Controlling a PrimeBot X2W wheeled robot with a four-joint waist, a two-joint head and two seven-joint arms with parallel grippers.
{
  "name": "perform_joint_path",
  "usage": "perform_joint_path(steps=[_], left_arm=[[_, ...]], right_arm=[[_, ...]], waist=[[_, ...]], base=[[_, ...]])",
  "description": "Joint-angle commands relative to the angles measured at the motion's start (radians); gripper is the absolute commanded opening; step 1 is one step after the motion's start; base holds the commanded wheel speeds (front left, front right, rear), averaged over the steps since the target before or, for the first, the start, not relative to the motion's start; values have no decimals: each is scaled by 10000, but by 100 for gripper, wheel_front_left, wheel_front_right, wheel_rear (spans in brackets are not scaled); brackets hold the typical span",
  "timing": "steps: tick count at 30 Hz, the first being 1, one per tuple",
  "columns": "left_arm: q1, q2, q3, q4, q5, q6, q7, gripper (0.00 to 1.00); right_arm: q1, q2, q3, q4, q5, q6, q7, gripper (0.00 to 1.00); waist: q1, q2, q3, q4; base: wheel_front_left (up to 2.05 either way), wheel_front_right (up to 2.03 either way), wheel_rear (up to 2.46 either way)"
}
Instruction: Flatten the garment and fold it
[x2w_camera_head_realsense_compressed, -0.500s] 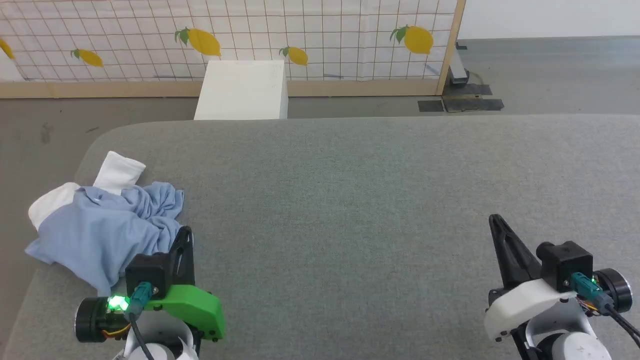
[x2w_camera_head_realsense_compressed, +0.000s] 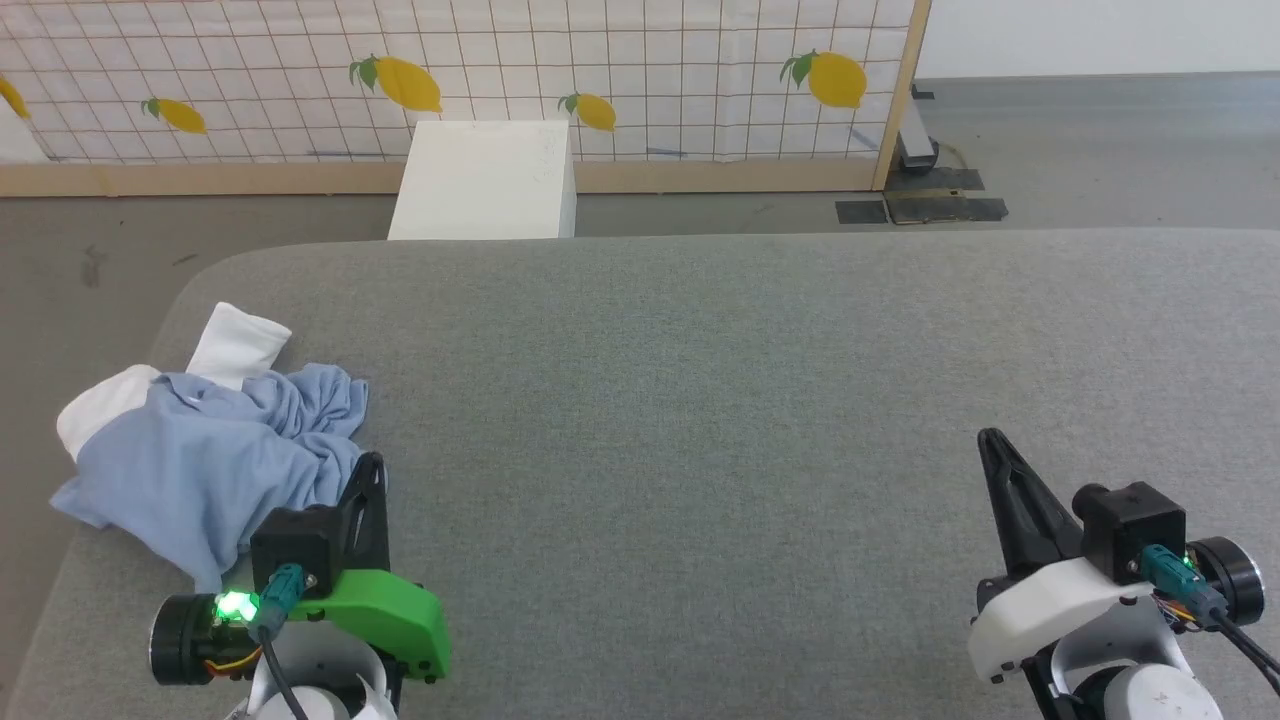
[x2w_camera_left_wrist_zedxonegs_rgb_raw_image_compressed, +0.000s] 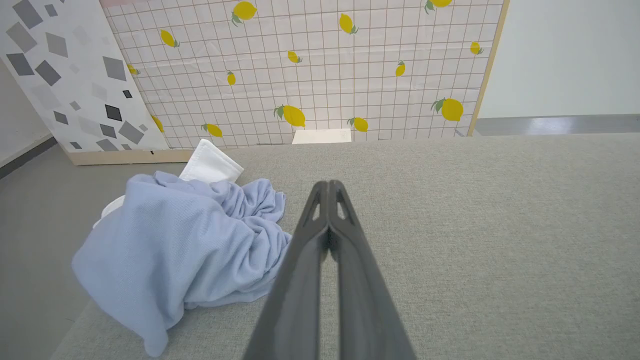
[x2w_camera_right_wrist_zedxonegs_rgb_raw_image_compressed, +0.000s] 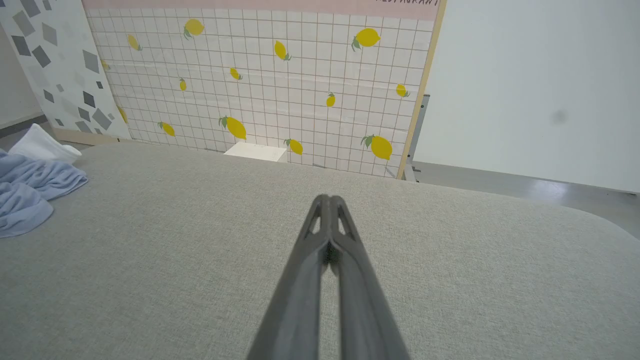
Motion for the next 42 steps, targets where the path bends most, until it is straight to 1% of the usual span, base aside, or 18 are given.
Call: perform_joint_path(steps=[1,33,34,35,36,37,42], left_arm=[[107,-32,37,-26,128,-11,14,0],[107,-32,37,-26,128,-11,14,0],[0,-2,-1,0,-2,1,-1,0],[-2,0,-11,2,-16,2,-1,100],[-3,0,-18,3,-32,3,-3,0],[-3,0,-27,3,-46,3,-3,100],[-50,-1,-111,72,-155,86,-96,100]], right_arm=[[80,1,14,-53,-62,-17,26,0],[80,1,14,-53,-62,-17,26,0],[0,0,-2,0,1,0,0,0],[0,0,-4,4,5,0,-3,100],[-1,0,-6,4,6,0,-3,0],[-1,0,-6,4,6,0,-3,100],[-12,0,-22,16,35,-1,-45,100]], waist=[[0,0,0,0],[0,0,0,0],[0,0,0,0],[0,0,0,0],[0,0,0,0],[0,0,0,0],[0,0,2,33]], base=[[0,0,0],[0,0,0],[0,0,0],[0,0,0],[0,0,0],[0,0,0],[0,0,0]])
